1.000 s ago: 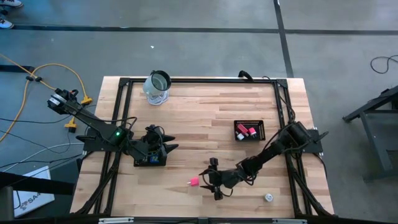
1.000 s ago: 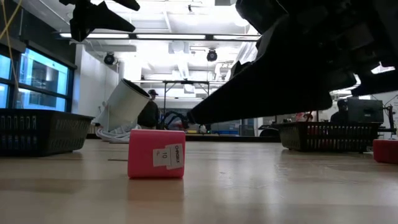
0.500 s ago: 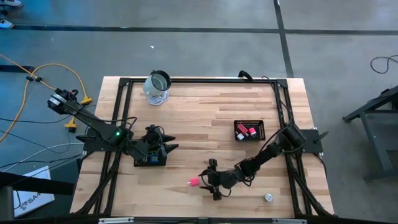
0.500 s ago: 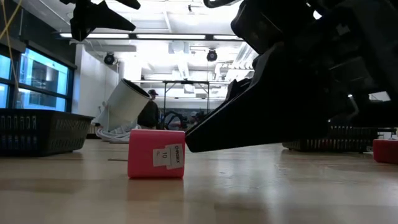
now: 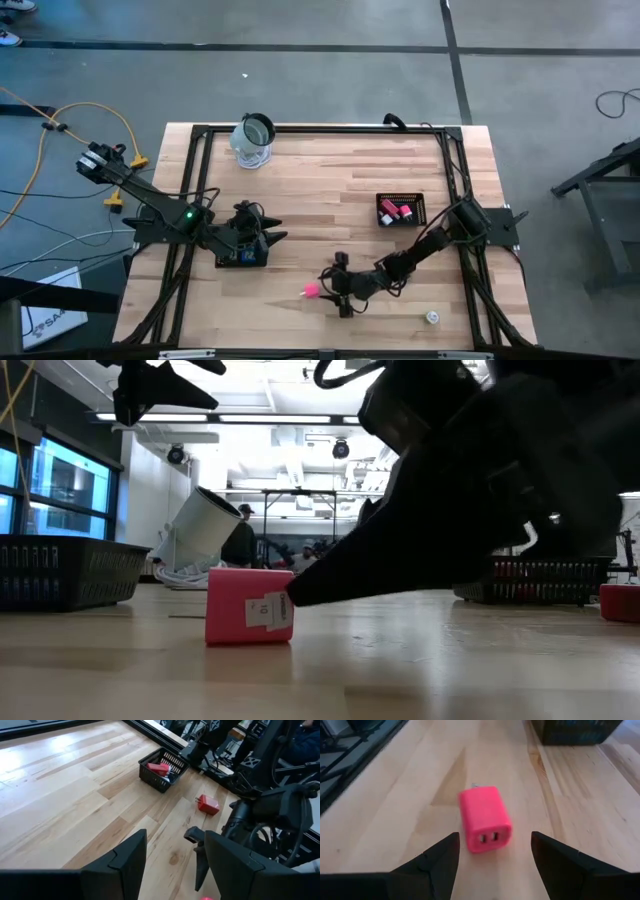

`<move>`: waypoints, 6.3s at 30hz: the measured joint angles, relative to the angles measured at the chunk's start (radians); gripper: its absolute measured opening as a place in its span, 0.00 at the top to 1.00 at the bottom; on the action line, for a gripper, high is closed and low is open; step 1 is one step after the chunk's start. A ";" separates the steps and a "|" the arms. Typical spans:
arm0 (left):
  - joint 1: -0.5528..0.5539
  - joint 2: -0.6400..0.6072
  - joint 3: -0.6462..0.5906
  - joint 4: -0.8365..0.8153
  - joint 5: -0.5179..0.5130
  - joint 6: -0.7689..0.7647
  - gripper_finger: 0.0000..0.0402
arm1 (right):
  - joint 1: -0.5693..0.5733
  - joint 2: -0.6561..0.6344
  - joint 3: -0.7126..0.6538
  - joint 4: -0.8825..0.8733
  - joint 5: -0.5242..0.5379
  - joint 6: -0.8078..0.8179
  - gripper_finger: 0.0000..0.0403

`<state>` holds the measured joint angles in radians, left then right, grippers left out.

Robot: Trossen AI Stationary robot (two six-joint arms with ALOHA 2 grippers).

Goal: Pick & Place Office items
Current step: Put the pink charger adapter into the right black bin

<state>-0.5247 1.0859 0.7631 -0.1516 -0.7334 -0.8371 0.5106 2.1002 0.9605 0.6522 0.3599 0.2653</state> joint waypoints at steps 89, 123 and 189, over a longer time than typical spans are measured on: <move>0.000 0.000 0.000 0.034 0.000 0.000 0.52 | -0.039 0.071 0.086 0.011 -0.096 -0.121 0.64; 0.000 0.000 0.000 0.046 0.000 0.000 0.52 | -0.041 -0.220 -0.020 -0.231 0.127 -0.058 0.64; 0.000 0.000 0.000 0.086 0.000 0.000 0.52 | 0.053 -0.811 -0.443 -1.523 0.460 1.386 0.64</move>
<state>-0.5247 1.0863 0.7631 -0.0661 -0.7338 -0.8371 0.5632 1.2889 0.5171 -0.8707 0.8197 1.6511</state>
